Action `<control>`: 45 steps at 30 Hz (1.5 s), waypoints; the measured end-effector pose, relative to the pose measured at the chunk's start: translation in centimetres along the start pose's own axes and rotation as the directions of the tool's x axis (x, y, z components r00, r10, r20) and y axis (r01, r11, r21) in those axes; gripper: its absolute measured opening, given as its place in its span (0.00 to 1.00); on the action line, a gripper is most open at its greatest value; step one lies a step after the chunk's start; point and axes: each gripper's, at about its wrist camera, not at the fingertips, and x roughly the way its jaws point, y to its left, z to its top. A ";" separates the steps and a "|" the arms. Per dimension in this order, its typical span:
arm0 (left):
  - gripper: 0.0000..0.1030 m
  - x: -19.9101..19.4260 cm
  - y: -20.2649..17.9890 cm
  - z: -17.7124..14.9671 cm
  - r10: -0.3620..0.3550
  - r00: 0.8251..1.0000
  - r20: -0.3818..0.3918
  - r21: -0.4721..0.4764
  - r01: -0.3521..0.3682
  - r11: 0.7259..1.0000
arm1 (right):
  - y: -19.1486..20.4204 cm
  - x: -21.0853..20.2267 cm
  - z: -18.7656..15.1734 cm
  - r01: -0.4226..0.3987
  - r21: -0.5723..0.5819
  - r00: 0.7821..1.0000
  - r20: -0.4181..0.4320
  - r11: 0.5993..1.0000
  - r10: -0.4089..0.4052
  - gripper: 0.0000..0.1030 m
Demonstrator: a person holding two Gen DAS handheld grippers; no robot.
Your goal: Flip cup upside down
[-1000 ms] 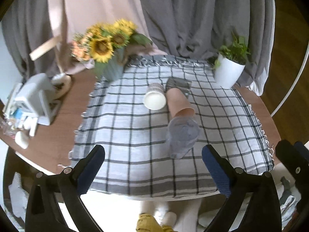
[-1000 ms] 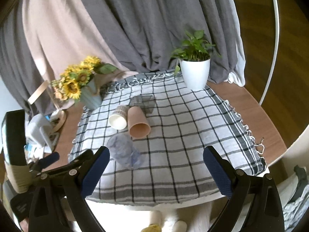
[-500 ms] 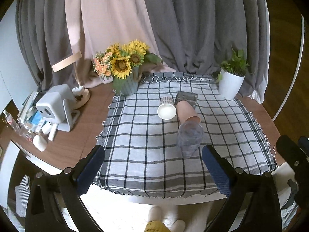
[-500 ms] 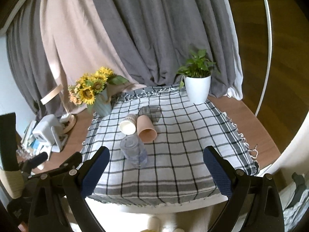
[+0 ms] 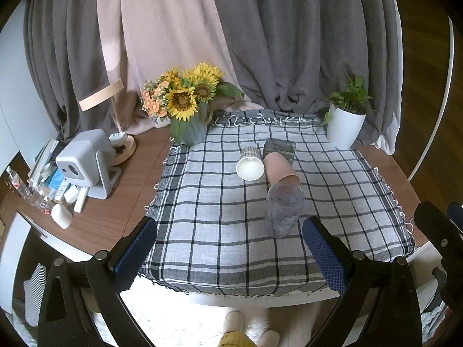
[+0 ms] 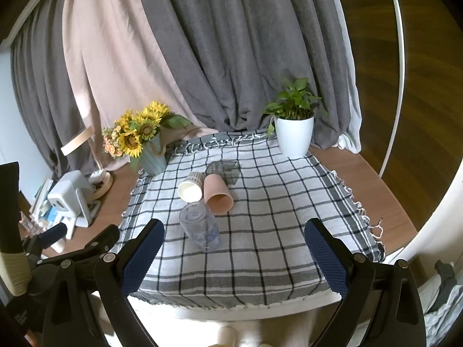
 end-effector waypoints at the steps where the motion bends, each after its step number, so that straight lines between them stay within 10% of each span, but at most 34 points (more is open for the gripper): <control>1: 0.99 0.0 0.0 0.0 0.003 1.000 0.001 -0.002 -0.003 1.000 | 0.0 0.0 0.0 0.000 0.000 1.000 0.001 1.000 0.000 0.95; 45: 0.99 0.2 0.3 0.5 0.009 1.000 0.009 0.003 -0.009 1.000 | 0.0 0.2 0.1 0.011 0.005 1.000 0.001 1.000 -0.011 0.95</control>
